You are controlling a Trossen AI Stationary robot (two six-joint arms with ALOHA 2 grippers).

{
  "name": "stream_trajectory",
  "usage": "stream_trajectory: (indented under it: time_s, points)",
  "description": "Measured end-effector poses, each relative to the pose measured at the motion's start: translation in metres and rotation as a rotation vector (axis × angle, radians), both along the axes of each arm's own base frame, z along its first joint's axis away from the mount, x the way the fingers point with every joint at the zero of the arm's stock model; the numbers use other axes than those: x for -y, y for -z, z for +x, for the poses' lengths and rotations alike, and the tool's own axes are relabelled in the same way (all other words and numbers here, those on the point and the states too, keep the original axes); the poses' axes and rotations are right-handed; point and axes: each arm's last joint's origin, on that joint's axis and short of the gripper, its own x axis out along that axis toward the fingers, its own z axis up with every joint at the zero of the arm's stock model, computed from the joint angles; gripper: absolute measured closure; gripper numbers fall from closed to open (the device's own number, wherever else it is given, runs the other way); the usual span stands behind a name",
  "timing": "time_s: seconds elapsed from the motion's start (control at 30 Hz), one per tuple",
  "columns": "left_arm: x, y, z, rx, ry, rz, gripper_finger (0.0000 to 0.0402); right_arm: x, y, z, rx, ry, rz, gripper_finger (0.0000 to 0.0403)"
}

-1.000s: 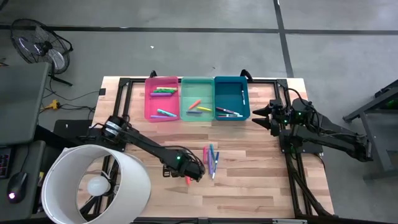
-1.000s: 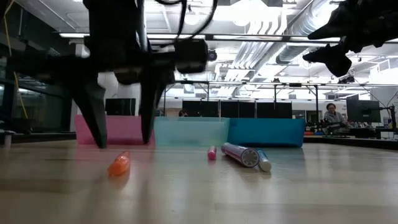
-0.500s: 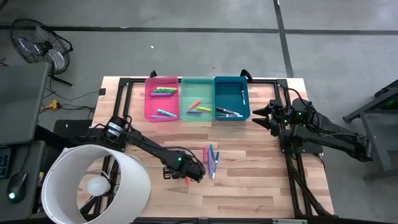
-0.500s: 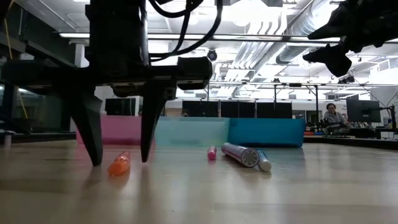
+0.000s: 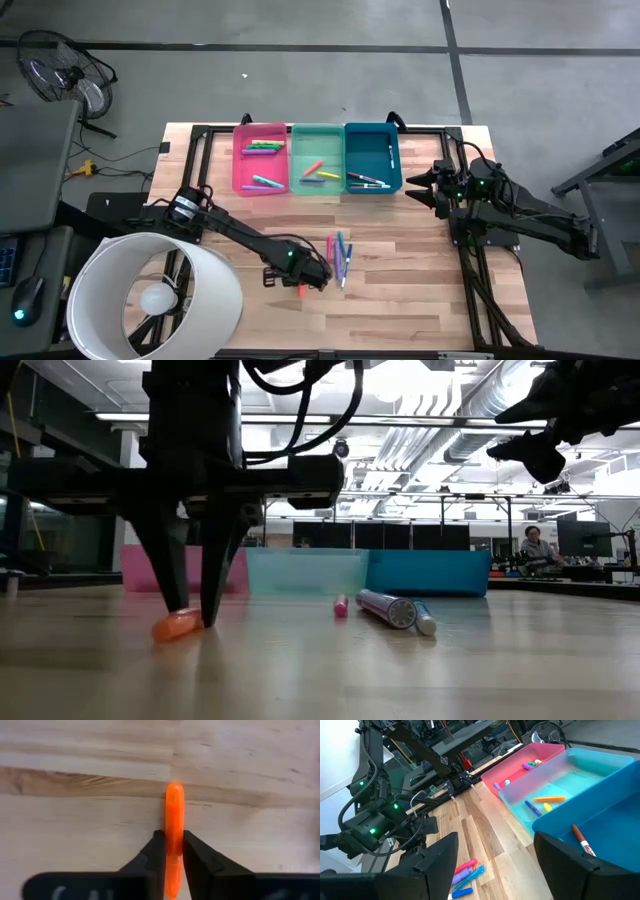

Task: Pick & Place Markers
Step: Put the orange pen into the green bin

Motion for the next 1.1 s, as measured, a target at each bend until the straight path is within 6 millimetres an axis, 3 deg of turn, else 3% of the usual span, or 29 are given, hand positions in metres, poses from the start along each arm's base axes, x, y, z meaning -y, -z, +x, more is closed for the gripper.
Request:
stream_trajectory:
  time_s: [0.1,0.73,0.93,1.1]
  points:
    - [0.001,-0.001,0.002,0.023,0.055,0.003,0.0378,0.0,0.0,0.0,0.0,0.0,0.0,0.0153]
    - [-0.003,0.0,0.003,0.04,0.154,0.048,0.0378,0.0,0.0,0.0,0.0,0.001,0.0,0.0153]
    - [-0.011,-0.01,0.011,0.043,0.245,0.118,0.0378,0.0,0.0,0.0,0.0,0.0,0.0,0.0153]
    - [-0.032,-0.022,0.023,0.066,0.275,0.223,0.0378,0.0,0.0,0.0,0.0,0.0,0.0,0.0153]
